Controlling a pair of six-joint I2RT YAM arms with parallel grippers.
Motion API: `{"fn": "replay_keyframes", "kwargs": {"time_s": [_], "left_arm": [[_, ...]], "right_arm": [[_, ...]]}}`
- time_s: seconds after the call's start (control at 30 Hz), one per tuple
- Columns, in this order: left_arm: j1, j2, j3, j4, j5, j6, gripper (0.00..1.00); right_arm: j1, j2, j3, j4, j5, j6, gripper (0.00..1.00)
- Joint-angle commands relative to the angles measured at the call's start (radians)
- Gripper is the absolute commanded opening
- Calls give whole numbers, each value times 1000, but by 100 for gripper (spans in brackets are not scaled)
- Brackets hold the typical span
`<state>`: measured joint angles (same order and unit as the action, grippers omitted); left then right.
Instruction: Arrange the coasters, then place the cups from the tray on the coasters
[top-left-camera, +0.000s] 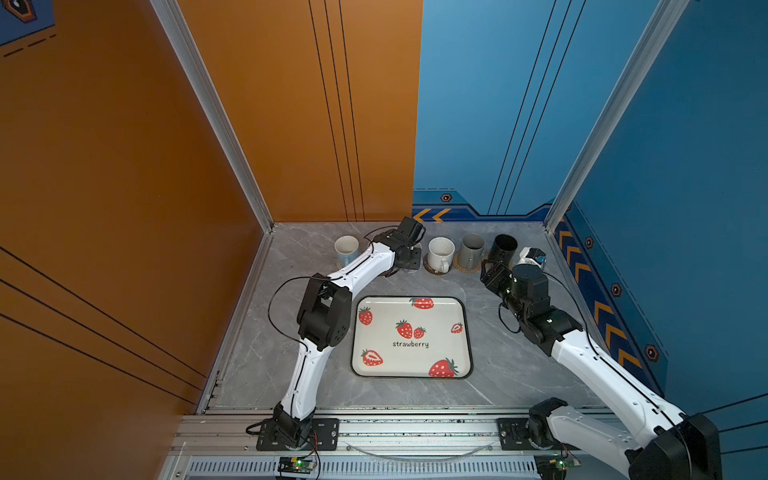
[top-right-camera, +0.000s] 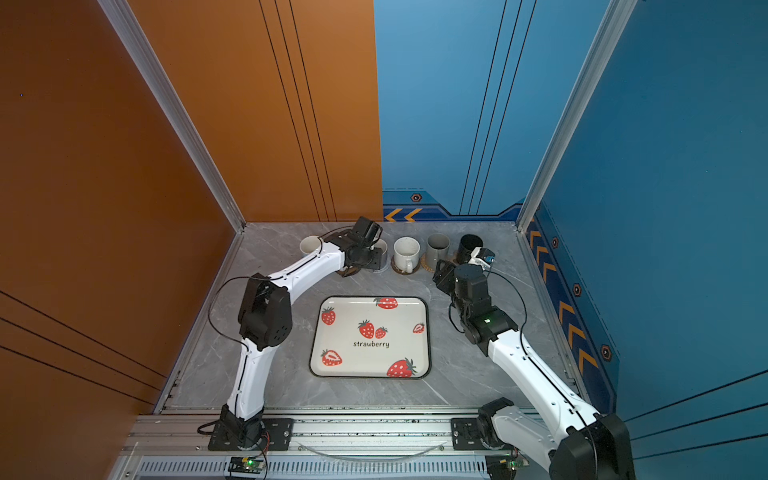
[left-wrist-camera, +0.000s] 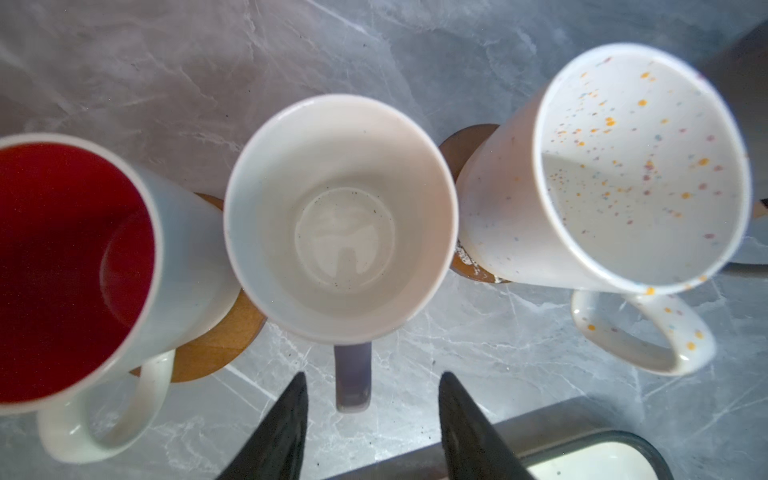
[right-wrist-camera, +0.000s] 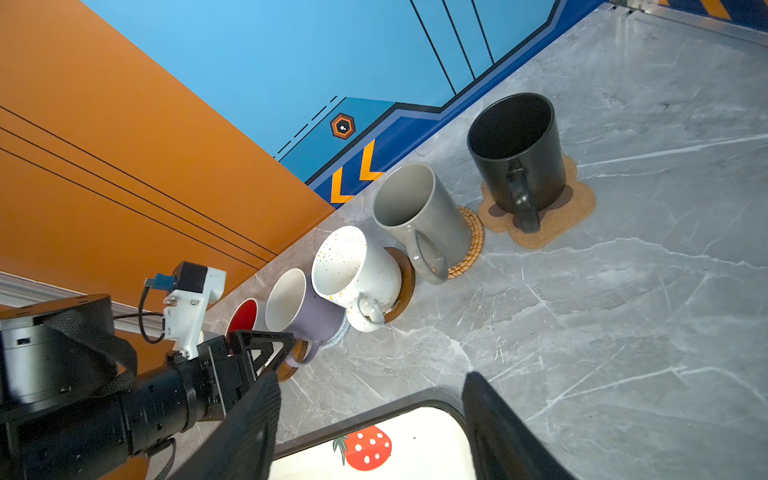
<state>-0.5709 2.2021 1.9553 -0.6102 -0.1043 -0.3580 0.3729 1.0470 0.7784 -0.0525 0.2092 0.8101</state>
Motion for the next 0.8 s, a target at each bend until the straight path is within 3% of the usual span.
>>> {"fn": "replay_keyframes", "kwargs": {"time_s": [0.0, 0.2, 0.43, 0.67, 0.77], "left_arm": [[-13, -66, -34, 3, -17, 24, 55], [-42, -190, -151, 58, -49, 87, 60], [-60, -426, -453, 283, -74, 130, 68], [-50, -670, -791, 587, -234, 210, 94], [-29, -738, -871, 617, -303, 233, 99]], "right_arm": [[4, -22, -4, -31, -6, 11, 68], [27, -24, 5, -31, 13, 12, 68], [77, 19, 45, -49, 35, -5, 69], [93, 44, 83, -86, 38, -50, 74], [89, 32, 88, -98, 42, -79, 84]]}}
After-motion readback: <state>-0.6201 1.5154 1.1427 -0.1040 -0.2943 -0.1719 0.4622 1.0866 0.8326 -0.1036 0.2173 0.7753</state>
